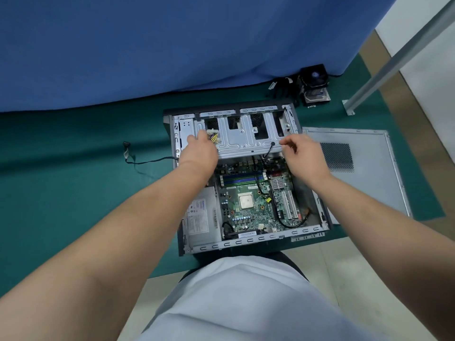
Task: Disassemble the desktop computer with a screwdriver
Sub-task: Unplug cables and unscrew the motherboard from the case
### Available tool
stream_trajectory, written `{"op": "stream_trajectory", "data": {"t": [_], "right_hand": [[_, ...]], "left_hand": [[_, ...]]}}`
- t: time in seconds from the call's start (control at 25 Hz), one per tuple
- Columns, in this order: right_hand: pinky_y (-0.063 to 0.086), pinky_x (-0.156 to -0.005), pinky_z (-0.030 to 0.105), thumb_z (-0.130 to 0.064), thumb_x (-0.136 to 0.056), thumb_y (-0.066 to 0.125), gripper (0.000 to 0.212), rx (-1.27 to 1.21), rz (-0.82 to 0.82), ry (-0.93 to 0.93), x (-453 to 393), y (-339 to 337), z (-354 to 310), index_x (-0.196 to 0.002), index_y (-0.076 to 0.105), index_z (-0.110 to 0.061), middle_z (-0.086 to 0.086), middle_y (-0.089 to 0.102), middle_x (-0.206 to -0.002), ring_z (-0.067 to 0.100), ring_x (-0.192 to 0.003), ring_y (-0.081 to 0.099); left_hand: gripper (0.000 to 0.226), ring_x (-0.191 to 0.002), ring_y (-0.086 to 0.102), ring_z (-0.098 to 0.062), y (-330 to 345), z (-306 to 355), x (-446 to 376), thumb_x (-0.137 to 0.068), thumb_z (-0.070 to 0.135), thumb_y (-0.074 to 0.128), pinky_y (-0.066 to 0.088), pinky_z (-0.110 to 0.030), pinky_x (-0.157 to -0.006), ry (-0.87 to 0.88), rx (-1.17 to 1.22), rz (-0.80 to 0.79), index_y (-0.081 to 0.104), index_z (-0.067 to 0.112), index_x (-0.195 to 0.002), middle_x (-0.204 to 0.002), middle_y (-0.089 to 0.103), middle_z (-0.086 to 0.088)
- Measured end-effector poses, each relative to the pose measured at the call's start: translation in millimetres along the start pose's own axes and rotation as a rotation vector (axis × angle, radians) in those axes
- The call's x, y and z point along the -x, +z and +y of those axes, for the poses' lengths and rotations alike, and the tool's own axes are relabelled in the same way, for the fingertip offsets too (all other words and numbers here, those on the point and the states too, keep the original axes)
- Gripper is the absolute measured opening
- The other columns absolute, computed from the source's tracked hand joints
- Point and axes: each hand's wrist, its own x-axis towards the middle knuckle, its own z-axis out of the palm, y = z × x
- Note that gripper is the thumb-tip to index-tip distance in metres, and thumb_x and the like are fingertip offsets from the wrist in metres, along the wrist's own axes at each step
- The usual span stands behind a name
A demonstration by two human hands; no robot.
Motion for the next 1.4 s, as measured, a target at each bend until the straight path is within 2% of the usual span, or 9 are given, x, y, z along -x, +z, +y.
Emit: {"op": "stream_trajectory", "data": {"t": [0.16, 0.28, 0.52, 0.84, 0.96, 1.08, 1.16, 1.28, 1.4], "right_hand": [[0.05, -0.092, 0.031, -0.016, -0.101, 0.055, 0.018, 0.165, -0.048, -0.102, 25, 2, 10, -0.113, 0.069, -0.015, 0.001, 0.063, -0.108, 0.016, -0.097, 0.06], [0.054, -0.092, 0.037, -0.025, -0.103, 0.053, 0.026, 0.359, -0.248, -0.152, 39, 14, 9, -0.121, 0.068, -0.015, 0.004, 0.064, -0.115, 0.023, -0.104, 0.063], [0.047, -0.104, 0.038, -0.03, -0.1, 0.063, 0.055, 0.406, -0.619, 0.14, 44, 66, -1, -0.151, 0.048, -0.016, 0.014, 0.044, -0.151, 0.03, -0.126, 0.056], [0.049, -0.068, 0.031, -0.015, -0.104, 0.052, 0.015, 0.405, -0.554, 0.244, 51, 69, 5, -0.112, 0.064, -0.009, 0.009, 0.064, -0.099, 0.025, -0.082, 0.061], [0.045, -0.064, 0.035, 0.0, -0.096, 0.053, 0.018, 0.5, -0.406, 0.224, 54, 47, 0, -0.112, 0.057, -0.007, 0.005, 0.051, -0.078, 0.03, -0.075, 0.054], [0.039, -0.059, 0.037, 0.005, -0.089, 0.054, 0.024, 0.59, -0.232, 0.092, 50, 25, 1, -0.111, 0.053, -0.006, 0.009, 0.053, -0.079, 0.033, -0.073, 0.055], [0.042, -0.062, 0.037, 0.001, -0.086, 0.058, 0.022, 0.683, -0.236, -0.081, 43, 14, 4, -0.105, 0.056, -0.009, 0.008, 0.064, -0.087, 0.032, -0.083, 0.061], [0.043, -0.087, 0.039, -0.013, -0.085, 0.062, 0.015, 0.82, -0.291, -0.382, 32, 1, 25, -0.099, 0.063, -0.017, -0.002, 0.069, -0.092, 0.025, -0.101, 0.052], [0.031, -0.1, 0.042, -0.029, -0.091, 0.062, 0.015, 0.801, -0.254, -0.493, 26, -3, 49, -0.102, 0.069, -0.023, -0.008, 0.071, -0.097, 0.023, -0.117, 0.049]], "left_hand": [[0.043, -0.117, 0.048, -0.036, 13, -19, 10, -0.105, 0.006, 0.044, 0.048, -0.044, -0.096, -0.029, 0.405, 0.189, 0.041, 0.002, -0.148, -0.13, 0.045, -0.016], [0.053, -0.13, 0.038, -0.033, 33, -14, 30, -0.109, 0.017, 0.042, 0.042, -0.046, -0.108, -0.037, 0.618, 0.299, 0.028, 0.007, -0.159, -0.143, 0.041, -0.013], [0.061, -0.146, 0.021, -0.034, 59, -1, 57, -0.105, 0.022, 0.048, 0.036, -0.048, -0.116, 0.054, 0.532, 0.384, 0.024, 0.008, -0.16, -0.166, 0.015, -0.012], [0.052, -0.145, 0.025, -0.035, 69, 5, 63, -0.103, 0.03, 0.048, 0.032, -0.054, -0.119, 0.093, 0.324, 0.387, 0.041, 0.013, -0.151, -0.163, 0.028, -0.013], [0.047, -0.146, 0.027, -0.034, 74, 5, 63, -0.103, 0.033, 0.048, 0.033, -0.054, -0.117, 0.15, 0.281, 0.403, 0.047, 0.016, -0.146, -0.161, 0.033, -0.01], [0.042, -0.143, 0.034, -0.029, 79, 6, 62, -0.1, 0.035, 0.051, 0.03, -0.049, -0.113, 0.28, 0.191, 0.413, 0.057, 0.02, -0.139, -0.152, 0.047, -0.004], [0.038, -0.142, 0.038, -0.027, 78, 6, 57, -0.099, 0.036, 0.05, 0.029, -0.048, -0.113, 0.392, 0.143, 0.385, 0.063, 0.022, -0.132, -0.148, 0.052, -0.002], [0.034, -0.143, 0.038, -0.028, 74, 5, 49, -0.098, 0.036, 0.05, 0.03, -0.049, -0.114, 0.502, 0.071, 0.356, 0.067, 0.023, -0.124, -0.15, 0.051, -0.002], [0.04, -0.15, 0.028, -0.028, 71, 3, 43, -0.096, 0.036, 0.052, 0.02, -0.051, -0.12, 0.427, 0.105, 0.387, 0.058, 0.027, -0.134, -0.159, 0.038, -0.003]]}}
